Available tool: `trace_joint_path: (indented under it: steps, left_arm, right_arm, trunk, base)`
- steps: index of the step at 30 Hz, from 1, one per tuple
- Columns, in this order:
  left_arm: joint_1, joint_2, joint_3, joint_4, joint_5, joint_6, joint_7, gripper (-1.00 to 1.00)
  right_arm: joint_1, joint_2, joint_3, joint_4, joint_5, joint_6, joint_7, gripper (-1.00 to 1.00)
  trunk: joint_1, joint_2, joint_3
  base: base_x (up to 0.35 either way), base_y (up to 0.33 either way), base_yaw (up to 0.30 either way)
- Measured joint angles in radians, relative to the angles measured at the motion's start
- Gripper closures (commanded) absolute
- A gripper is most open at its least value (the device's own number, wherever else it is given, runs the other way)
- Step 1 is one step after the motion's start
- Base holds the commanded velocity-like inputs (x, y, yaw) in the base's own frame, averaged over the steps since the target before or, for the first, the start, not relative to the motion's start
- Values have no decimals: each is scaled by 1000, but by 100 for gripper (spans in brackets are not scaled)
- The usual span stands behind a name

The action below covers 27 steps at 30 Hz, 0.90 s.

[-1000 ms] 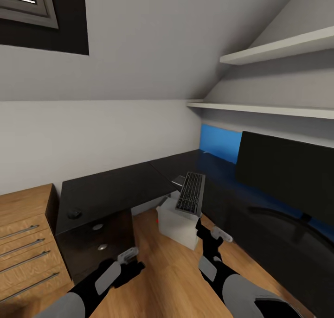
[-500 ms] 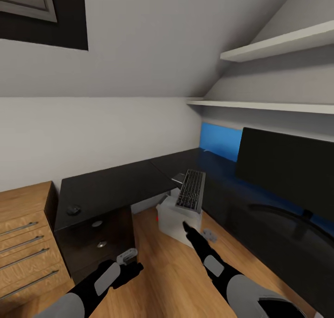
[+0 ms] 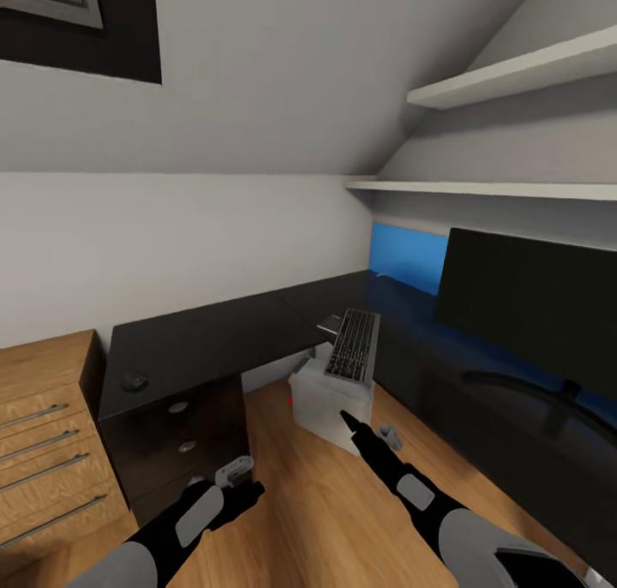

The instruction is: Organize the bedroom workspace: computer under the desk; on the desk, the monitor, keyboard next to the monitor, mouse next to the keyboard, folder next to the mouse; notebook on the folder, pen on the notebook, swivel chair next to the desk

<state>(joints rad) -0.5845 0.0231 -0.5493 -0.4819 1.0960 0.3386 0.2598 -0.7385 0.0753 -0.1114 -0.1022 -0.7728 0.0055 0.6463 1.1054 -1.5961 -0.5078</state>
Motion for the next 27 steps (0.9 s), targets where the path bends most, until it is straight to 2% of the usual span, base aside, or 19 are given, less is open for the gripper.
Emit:
trace_joint_path:
  steps: [3,7,10,13,17,22,27]
  left_arm:
    - [0,0,0,0,0,0,0,-100]
    - [-1,0,0,0,0,-1,0,-100]
    - [-1,0,0,0,1,-1,1,-100]
    - [-1,0,0,0,1,-2,1,-100]
    - [0,0,0,0,2,-2,1,-100]
    - [0,0,0,0,2,-2,2,-100]
    - [0,0,1,0,1,-2,2,-100]
  right_arm:
    - [0,3,0,-1,-1,-15,-2,-100]
    - [0,18,0,-2,-3,-84,-7,-100]
    - [0,55,-10,-1,-3,-194,-29,-100]
    - [0,78,-18,2,-2,-285,-50,-100]
    - [0,98,-23,7,-1,-355,-70,-100]
    - [0,99,-25,8,0,-379,-114,-100]
    - [0,99,-25,9,0,-379,-125,-100]
  trunk:
    - [12,-21,-9]
    - [27,-49,-22]
    - [38,-70,-31]
    - [50,-91,-41]
    - [65,-119,-53]
    - [84,-154,-69]
    - [104,-189,-85]
  base:
    - [0,0,0]
    - [0,0,0]
    - [0,0,0]
    - [0,0,0]
    - [0,0,0]
    - [0,0,0]
    - [0,0,0]
